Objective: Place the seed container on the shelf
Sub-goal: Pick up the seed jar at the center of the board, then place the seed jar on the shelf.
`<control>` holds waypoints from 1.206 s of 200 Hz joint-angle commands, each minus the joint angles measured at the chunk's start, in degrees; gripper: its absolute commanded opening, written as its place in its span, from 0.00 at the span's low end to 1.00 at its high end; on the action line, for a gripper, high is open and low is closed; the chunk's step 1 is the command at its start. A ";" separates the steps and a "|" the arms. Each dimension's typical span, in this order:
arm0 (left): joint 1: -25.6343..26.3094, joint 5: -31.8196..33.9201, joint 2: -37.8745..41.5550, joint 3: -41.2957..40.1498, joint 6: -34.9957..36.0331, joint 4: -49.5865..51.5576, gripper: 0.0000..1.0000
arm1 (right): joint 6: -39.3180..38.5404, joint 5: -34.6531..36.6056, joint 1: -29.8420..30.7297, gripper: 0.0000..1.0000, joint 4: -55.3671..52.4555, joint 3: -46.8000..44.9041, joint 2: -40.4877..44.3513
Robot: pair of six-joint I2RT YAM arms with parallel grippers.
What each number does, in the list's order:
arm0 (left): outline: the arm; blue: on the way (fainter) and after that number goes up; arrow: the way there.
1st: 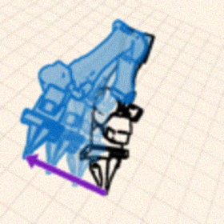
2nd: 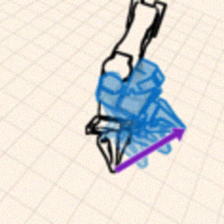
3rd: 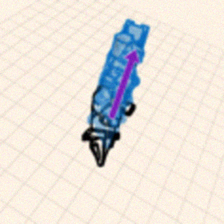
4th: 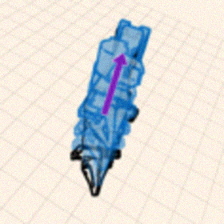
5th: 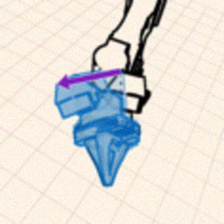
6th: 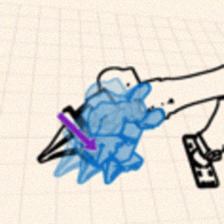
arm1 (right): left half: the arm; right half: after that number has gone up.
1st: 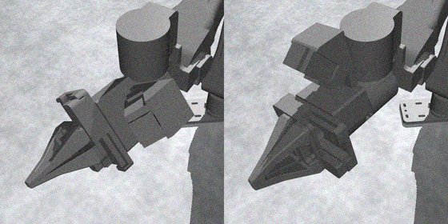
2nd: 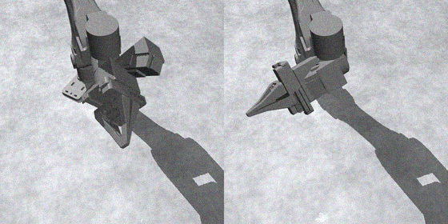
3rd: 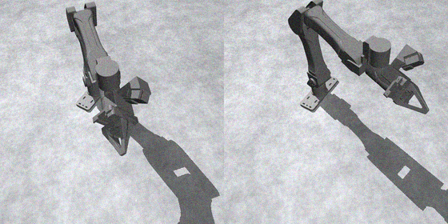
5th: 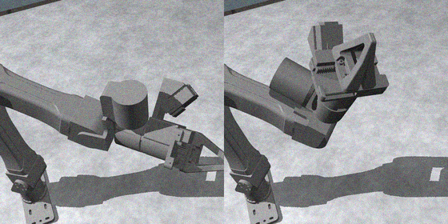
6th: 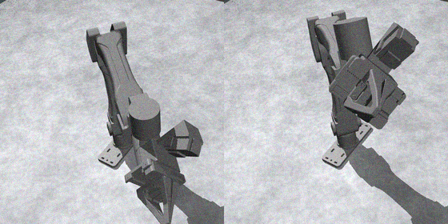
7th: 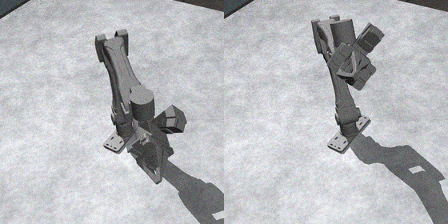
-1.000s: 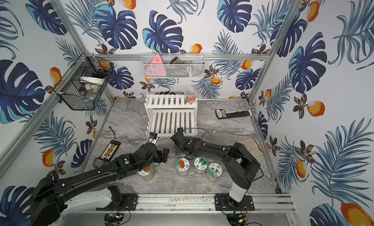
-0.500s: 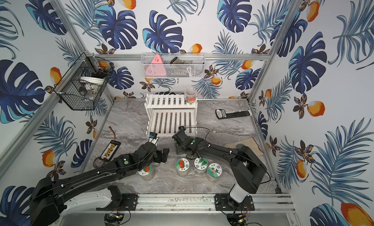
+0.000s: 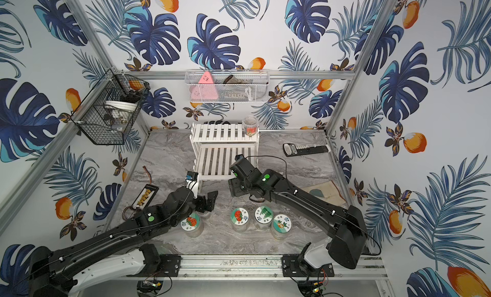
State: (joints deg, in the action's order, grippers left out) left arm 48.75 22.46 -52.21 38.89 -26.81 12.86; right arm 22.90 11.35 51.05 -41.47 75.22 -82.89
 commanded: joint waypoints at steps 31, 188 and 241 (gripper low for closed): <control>-0.15 -4.00 -1.22 3.91 6.97 -3.41 0.99 | -2.91 0.40 0.37 0.75 -13.90 12.98 -0.65; -1.93 0.69 -7.13 21.51 8.95 3.98 0.99 | -11.06 10.36 0.32 0.76 -24.18 53.25 -18.50; -7.55 -5.81 -10.49 25.34 8.17 3.88 0.99 | -12.65 11.11 -1.94 0.75 -22.77 60.62 -23.88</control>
State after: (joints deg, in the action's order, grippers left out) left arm 43.18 20.08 -61.80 63.13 -18.09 16.51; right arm 11.35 21.28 50.09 -64.90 133.97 -105.49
